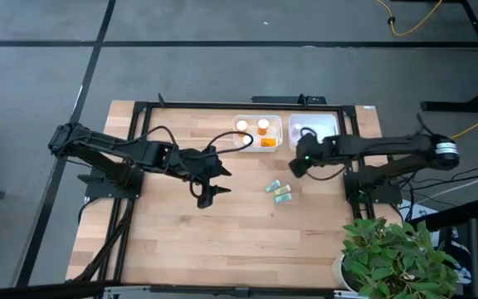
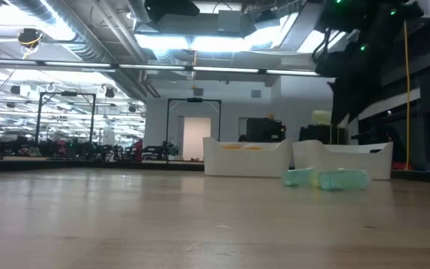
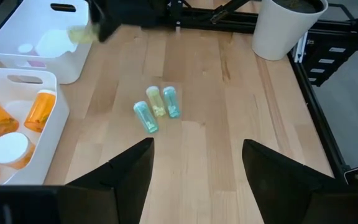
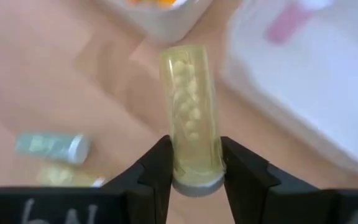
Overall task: Pick and place medicine bottles into bin by pill shape (circle, oval)
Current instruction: Put the yellow tablet bottle into the right white bin
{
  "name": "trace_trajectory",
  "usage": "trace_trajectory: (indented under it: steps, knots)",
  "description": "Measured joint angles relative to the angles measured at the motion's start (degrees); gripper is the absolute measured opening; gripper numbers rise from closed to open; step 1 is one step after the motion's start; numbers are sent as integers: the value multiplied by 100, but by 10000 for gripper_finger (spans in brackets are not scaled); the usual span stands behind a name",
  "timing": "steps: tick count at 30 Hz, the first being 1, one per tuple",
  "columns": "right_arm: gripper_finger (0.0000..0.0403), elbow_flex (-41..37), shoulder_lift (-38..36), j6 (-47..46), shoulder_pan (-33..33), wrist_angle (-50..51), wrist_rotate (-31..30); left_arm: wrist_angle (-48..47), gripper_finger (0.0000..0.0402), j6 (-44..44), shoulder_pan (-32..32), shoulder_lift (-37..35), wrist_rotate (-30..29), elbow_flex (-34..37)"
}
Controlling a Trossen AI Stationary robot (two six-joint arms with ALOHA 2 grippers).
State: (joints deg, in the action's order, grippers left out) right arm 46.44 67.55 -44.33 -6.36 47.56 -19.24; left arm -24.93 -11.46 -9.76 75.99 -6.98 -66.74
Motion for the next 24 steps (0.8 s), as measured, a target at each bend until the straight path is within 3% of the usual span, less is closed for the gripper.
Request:
trace_trajectory:
  steps: [4, 9, 19, 24]
  knots:
    - [121, 0, -439, -230, -200, 278, -451, 0, 237, 0, 0, 2, 0, 0]
    - [121, 2, -581, -520, -836, 860, -301, 0, 237, 0, 0, 1, 0, 0]
    - [121, 2, -19, 161, -1952, 440, -149, 0, 236, 2, 0, 2, 0, 0]
    - [121, 2, 516, 435, -2354, 218, 263, 2, 236, 2, -2, 1, 0, 0]
